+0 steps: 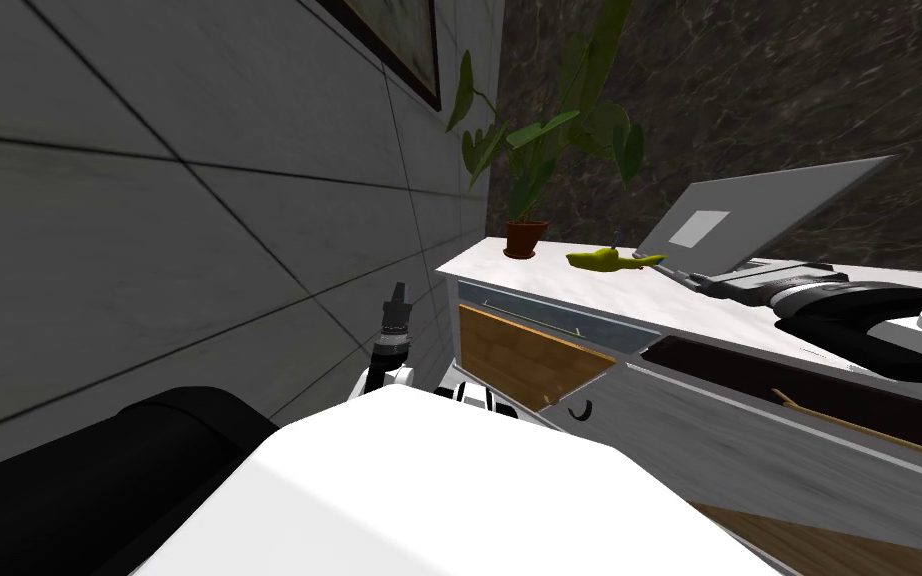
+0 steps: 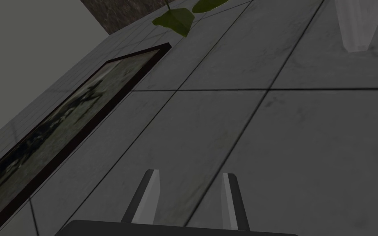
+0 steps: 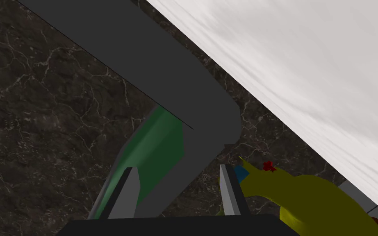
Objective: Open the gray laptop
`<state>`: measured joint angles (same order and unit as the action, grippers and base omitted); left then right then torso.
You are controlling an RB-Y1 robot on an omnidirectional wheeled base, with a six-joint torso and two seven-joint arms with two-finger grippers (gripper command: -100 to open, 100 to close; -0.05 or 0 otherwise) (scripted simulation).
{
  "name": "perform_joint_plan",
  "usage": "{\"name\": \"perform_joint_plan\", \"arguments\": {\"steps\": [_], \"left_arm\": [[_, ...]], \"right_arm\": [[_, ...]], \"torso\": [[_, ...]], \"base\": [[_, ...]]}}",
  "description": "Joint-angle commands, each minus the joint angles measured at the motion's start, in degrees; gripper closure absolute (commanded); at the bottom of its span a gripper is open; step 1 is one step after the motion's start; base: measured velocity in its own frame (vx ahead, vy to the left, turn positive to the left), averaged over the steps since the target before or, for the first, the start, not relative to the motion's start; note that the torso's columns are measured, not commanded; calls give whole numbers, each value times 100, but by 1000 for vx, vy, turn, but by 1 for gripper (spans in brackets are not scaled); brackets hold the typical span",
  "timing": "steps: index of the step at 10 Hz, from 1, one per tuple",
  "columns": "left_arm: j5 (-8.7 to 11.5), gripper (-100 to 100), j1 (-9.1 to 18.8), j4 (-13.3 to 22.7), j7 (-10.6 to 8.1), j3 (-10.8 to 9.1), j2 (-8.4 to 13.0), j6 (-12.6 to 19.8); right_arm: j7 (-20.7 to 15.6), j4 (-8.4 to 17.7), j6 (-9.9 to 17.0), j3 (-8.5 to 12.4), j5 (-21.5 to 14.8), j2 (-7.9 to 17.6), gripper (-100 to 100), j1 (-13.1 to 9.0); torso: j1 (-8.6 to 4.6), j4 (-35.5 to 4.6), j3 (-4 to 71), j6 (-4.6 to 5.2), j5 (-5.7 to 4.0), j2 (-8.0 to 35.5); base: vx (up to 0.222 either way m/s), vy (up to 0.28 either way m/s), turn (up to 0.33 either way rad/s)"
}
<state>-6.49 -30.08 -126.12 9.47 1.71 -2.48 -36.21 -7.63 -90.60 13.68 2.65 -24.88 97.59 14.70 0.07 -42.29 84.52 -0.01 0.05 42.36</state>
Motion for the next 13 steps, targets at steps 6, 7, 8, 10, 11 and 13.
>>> {"name": "perform_joint_plan", "arguments": {"steps": [6, 7, 8, 10, 11, 13], "left_arm": [[0, 0, 0, 0, 0, 0, 0, 0], [0, 0, 0, 0, 0, 0, 0, 0], [0, 0, -1, 0, 0, 0, 0, 0], [0, 0, 0, 0, 0, 0, 0, 0], [0, 0, 0, 0, 0, 0, 0, 0], [0, 0, 0, 0, 0, 0, 0, 0]], "right_arm": [[657, 406, -526, 186, 850, -451, 100, -293], [600, 375, -487, 162, 783, -420, 100, -276], [779, 457, -567, 197, 987, -535, 100, -333], [940, 533, -634, 227, 1178, -644, 100, -387], [1021, 571, -667, 242, 1274, -699, 100, -414], [1262, 684, -768, 287, 1561, -863, 100, -495]], "torso": [[-9, -3, 3, 4, -3, -4], [-8, -2, 4, 5, -3, -4], [-2, -1, 4, 4, -2, -5], [-7, 0, 5, -1, -4, -6], [-9, -1, 5, 2, -4, -6], [-10, -1, 5, 5, -5, -7]], "base": [[-20, -13, 28], [-6, -7, 7], [-15, -11, 37], [-24, -16, 42], [-21, -13, 29], [-18, -15, 35]]}}
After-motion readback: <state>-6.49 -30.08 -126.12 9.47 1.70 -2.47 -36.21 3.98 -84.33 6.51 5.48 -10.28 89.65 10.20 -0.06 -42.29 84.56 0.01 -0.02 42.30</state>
